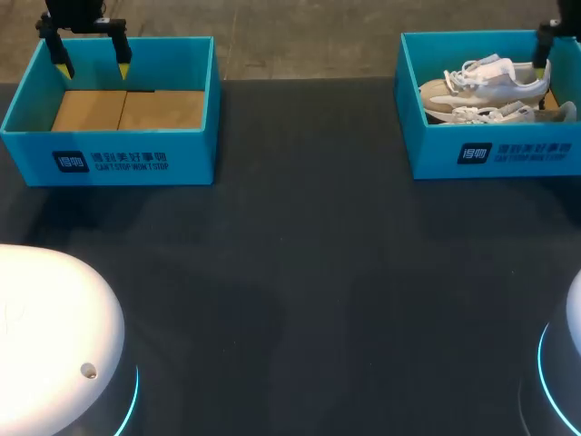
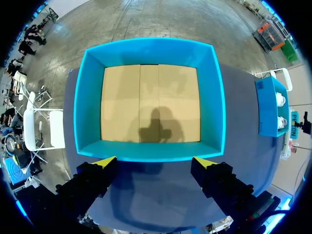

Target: Take the shoe out of the shoebox, open the shoe tongue, remove and reinsert the insole, then place the shoe into the shoebox

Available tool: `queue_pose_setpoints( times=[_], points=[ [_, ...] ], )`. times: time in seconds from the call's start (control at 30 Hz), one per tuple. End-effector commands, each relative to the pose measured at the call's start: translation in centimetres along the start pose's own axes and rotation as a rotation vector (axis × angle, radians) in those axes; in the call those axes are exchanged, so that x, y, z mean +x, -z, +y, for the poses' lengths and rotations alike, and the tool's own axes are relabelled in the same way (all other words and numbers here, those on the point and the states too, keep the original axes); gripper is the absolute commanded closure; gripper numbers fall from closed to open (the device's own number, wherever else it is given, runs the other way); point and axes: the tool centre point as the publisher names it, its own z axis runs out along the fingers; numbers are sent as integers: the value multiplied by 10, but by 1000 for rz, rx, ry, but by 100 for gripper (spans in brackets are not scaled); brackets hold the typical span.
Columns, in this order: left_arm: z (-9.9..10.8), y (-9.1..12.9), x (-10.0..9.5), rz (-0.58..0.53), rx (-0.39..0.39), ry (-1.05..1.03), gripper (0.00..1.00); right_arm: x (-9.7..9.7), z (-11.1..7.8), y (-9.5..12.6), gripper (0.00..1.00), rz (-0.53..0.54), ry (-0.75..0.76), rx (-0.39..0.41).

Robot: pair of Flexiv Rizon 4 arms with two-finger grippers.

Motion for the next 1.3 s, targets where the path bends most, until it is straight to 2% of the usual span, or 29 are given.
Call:
queue_pose_setpoints(
  times=[0.03, 0.2, 0.37, 0.53, 1.3],
  points=[
    [0, 0, 0, 0, 0, 0, 0, -5, -8, -12, 0, 6, 11, -21],
    [0, 0, 0, 0, 0, 0, 0, -7, -12, -28, 0, -6, 18, -20],
    [0, 0, 0, 0, 0, 0, 0, -12, -16, -47, 0, -17, -3, 16],
    [0, 0, 0, 0, 0, 0, 0, -17, -17, -56, 0, -24, -25, 30],
    [0, 0, 0, 0, 0, 0, 0, -17, -15, -58, 0, -32, -31, 40]
  ],
)
